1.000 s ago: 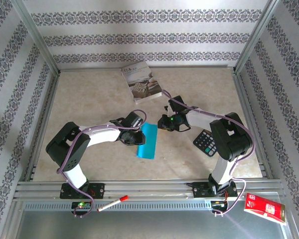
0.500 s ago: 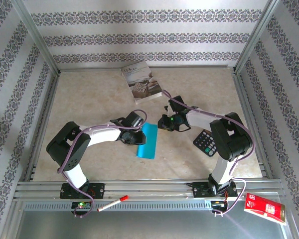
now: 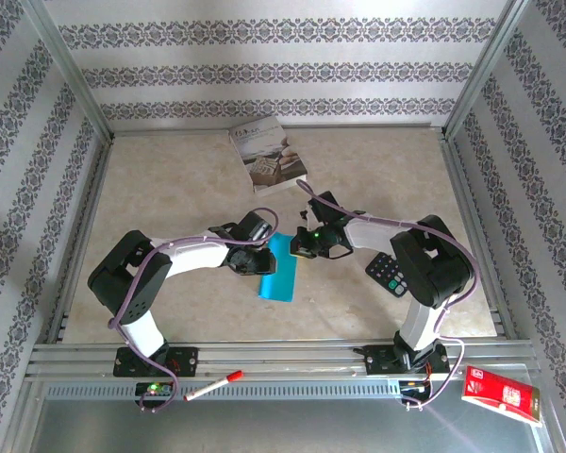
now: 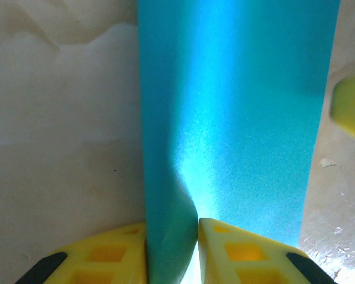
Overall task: Fold a paper plane with a square sheet of paper (pick it up from the middle)
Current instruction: First fold in half a square sheet of paper at the center of the table.
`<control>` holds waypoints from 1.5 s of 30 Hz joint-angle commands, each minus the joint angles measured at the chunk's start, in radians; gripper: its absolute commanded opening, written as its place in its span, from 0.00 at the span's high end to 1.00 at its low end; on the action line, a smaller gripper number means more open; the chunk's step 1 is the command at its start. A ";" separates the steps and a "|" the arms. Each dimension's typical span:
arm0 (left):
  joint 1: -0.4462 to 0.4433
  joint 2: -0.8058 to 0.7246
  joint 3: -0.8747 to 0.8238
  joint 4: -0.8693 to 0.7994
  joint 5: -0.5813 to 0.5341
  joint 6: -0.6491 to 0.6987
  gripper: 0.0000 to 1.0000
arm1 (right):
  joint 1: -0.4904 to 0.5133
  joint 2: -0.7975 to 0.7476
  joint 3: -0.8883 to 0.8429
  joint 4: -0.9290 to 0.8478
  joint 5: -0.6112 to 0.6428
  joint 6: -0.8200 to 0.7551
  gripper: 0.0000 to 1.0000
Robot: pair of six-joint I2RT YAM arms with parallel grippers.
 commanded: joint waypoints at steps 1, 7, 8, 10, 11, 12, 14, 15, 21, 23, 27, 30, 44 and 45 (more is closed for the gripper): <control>-0.018 0.073 -0.033 -0.053 -0.044 0.026 0.74 | 0.021 -0.021 -0.030 0.022 -0.021 0.044 1.00; -0.018 0.073 -0.035 -0.053 -0.045 0.028 0.73 | 0.051 -0.038 -0.070 0.038 -0.016 0.073 1.00; -0.018 0.072 -0.036 -0.055 -0.046 0.026 0.74 | 0.052 -0.039 -0.075 0.040 -0.016 0.077 1.00; -0.018 0.072 -0.036 -0.053 -0.045 0.028 0.74 | 0.056 -0.043 -0.079 0.041 -0.013 0.078 1.00; -0.018 0.071 -0.036 -0.053 -0.046 0.028 0.74 | 0.055 -0.044 -0.080 0.041 -0.013 0.078 1.00; -0.018 0.072 -0.036 -0.053 -0.046 0.028 0.74 | 0.056 -0.046 -0.080 0.042 -0.012 0.078 1.00; -0.017 0.072 -0.035 -0.053 -0.045 0.028 0.74 | 0.054 -0.047 -0.080 0.039 -0.013 0.080 1.00; -0.018 0.072 -0.036 -0.053 -0.045 0.028 0.74 | 0.056 -0.049 -0.080 0.039 -0.014 0.080 1.00; -0.019 0.073 -0.038 -0.053 -0.048 0.028 0.75 | 0.056 -0.052 -0.076 0.029 -0.014 0.072 1.00; -0.019 0.075 -0.035 -0.053 -0.048 0.030 0.76 | 0.055 -0.049 -0.072 0.027 -0.017 0.070 1.00; -0.019 0.076 -0.034 -0.055 -0.047 0.033 0.77 | 0.046 -0.055 -0.062 0.014 -0.015 0.060 1.00; -0.019 0.078 -0.036 -0.057 -0.049 0.034 0.78 | 0.021 -0.067 -0.052 0.003 -0.017 0.052 1.00; -0.019 0.088 -0.030 -0.061 -0.050 0.043 0.77 | -0.106 -0.133 0.001 -0.078 0.001 -0.013 1.00; -0.019 0.088 -0.029 -0.061 -0.051 0.044 0.77 | -0.108 -0.132 0.003 -0.082 0.001 -0.017 1.00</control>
